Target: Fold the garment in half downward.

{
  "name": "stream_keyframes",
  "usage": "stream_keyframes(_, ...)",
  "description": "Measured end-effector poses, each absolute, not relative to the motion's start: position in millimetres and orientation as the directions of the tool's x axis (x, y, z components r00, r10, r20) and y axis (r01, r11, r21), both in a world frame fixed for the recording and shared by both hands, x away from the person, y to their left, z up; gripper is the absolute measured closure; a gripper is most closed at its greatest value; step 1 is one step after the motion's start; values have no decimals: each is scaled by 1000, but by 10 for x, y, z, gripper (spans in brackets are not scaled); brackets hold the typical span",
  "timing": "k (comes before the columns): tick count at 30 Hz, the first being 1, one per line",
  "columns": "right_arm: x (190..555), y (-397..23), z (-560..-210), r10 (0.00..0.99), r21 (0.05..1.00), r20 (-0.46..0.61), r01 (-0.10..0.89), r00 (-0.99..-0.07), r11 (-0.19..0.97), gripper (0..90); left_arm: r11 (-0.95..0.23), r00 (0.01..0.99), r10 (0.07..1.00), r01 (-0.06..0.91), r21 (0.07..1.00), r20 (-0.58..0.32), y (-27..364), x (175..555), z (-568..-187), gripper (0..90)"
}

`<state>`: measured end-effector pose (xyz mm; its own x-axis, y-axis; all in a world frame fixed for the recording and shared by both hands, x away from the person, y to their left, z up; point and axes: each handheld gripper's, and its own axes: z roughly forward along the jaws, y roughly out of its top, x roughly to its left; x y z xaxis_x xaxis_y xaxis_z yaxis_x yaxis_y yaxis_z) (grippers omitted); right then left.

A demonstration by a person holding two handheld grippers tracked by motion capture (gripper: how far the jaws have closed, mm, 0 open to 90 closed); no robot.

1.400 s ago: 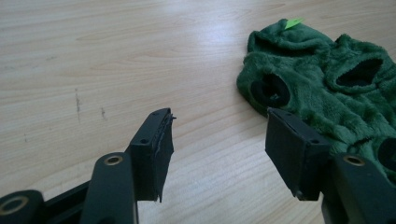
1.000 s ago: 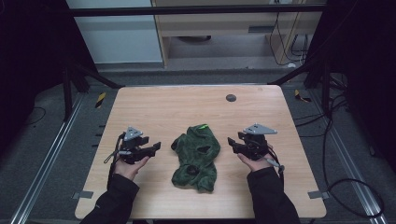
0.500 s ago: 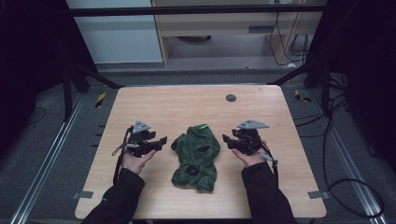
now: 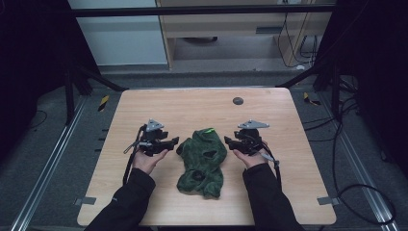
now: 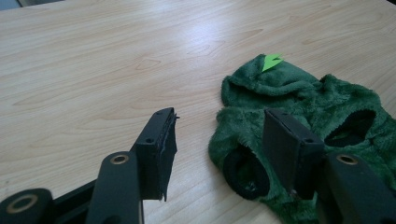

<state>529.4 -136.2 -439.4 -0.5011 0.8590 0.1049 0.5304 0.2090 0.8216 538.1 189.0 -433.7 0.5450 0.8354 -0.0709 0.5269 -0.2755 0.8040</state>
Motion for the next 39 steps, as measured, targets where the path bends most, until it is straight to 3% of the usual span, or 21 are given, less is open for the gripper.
stream_keyframes(23,5483,-1204,-4608,851,787,131,575,-509,223,528,-306,551,830,580,755,-88,1631,5724,-4647,480)
stream_keyframes(39,5556,-1103,-4802,843,746,135,614,-520,259,556,-340,557,824,629,699,-101,1565,5797,-4819,593)
